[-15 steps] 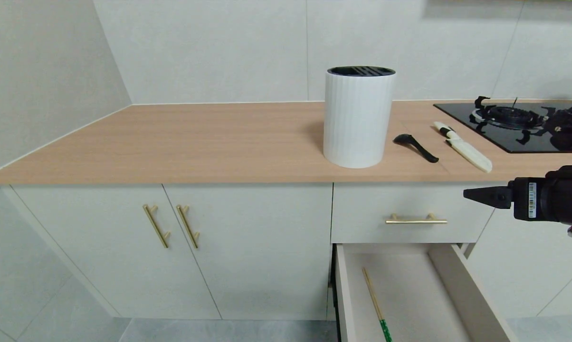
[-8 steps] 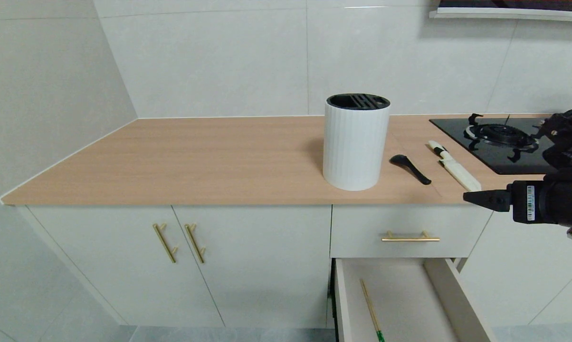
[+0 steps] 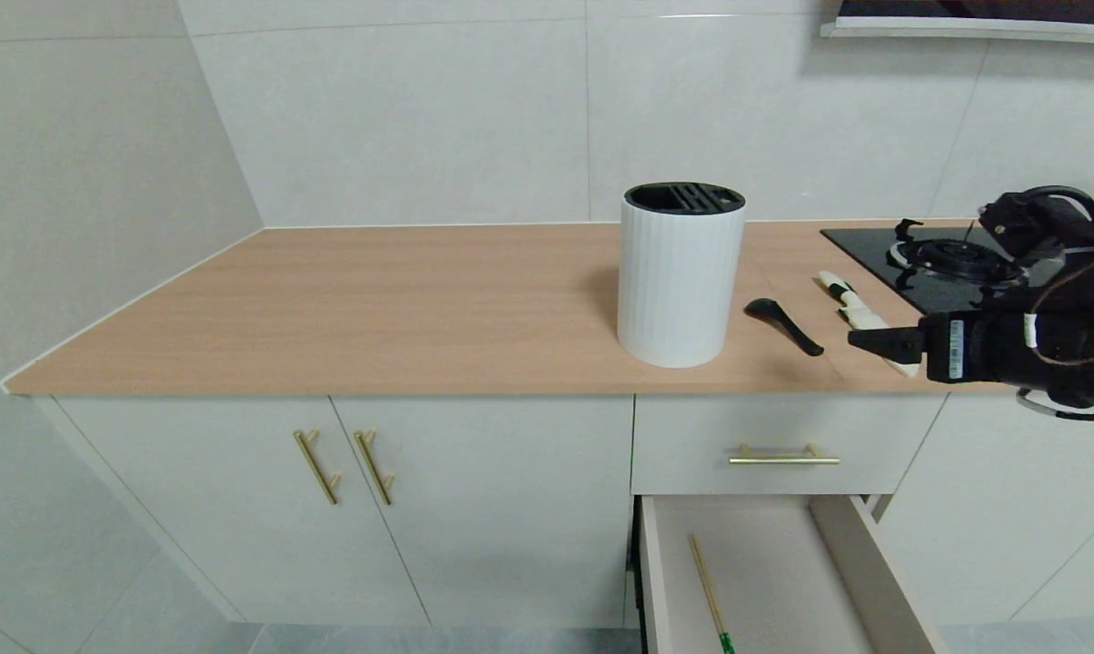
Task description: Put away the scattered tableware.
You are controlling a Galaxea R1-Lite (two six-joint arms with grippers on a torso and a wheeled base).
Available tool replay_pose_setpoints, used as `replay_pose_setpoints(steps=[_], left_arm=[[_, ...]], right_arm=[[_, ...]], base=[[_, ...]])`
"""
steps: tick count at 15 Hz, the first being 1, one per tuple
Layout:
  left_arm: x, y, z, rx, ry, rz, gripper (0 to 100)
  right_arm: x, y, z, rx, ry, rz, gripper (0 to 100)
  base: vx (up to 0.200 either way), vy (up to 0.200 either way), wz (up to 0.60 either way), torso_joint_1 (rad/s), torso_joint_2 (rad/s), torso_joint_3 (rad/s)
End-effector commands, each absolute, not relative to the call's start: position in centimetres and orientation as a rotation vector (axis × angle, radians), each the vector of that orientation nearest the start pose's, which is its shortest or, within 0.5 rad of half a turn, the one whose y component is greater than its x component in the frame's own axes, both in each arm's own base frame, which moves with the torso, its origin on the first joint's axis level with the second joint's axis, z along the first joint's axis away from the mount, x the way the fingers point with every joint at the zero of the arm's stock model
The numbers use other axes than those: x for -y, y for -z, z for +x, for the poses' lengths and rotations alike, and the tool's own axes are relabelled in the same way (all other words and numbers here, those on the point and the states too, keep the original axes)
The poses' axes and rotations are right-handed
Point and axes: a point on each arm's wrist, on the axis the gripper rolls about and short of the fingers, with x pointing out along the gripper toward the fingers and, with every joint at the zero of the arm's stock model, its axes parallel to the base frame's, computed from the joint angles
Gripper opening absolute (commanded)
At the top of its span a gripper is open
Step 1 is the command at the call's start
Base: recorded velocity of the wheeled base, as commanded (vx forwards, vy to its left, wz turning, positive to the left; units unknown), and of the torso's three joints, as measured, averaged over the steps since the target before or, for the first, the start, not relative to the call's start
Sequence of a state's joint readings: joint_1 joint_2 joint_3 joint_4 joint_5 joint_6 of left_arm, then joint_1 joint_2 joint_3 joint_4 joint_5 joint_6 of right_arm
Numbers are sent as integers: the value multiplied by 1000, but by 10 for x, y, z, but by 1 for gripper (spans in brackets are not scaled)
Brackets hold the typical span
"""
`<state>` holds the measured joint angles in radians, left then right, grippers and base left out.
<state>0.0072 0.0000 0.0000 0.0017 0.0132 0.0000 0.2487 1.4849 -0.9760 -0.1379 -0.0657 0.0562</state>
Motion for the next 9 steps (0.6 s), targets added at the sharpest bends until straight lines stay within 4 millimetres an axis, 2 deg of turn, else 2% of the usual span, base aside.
replay_pose_setpoints(steps=[1,4,5,6,9], left_arm=[[0,-75,-23,-3,-21,2,100],[0,-75,-23,-3,-21,2,100],[0,-75,-23,-3,-21,0,100],[0,-75,-23,-3,-21,0,100],[0,-75,-23,-3,-21,0,100]], right_arm=[[-61,-229,312,-369,-217,-15,100],[-57,-227,355,-346,-258,-35,100],[-55,-220,379,-341,-278,-63,100],[-54,-210,393,-355,-295,-75,100],[-51,-188,411,-351,-309,-101,100]], base=[[0,0,0,0,0,0],[0,0,0,0,0,0],[0,0,0,0,0,0],[0,0,0,0,0,0],[0,0,0,0,0,0]])
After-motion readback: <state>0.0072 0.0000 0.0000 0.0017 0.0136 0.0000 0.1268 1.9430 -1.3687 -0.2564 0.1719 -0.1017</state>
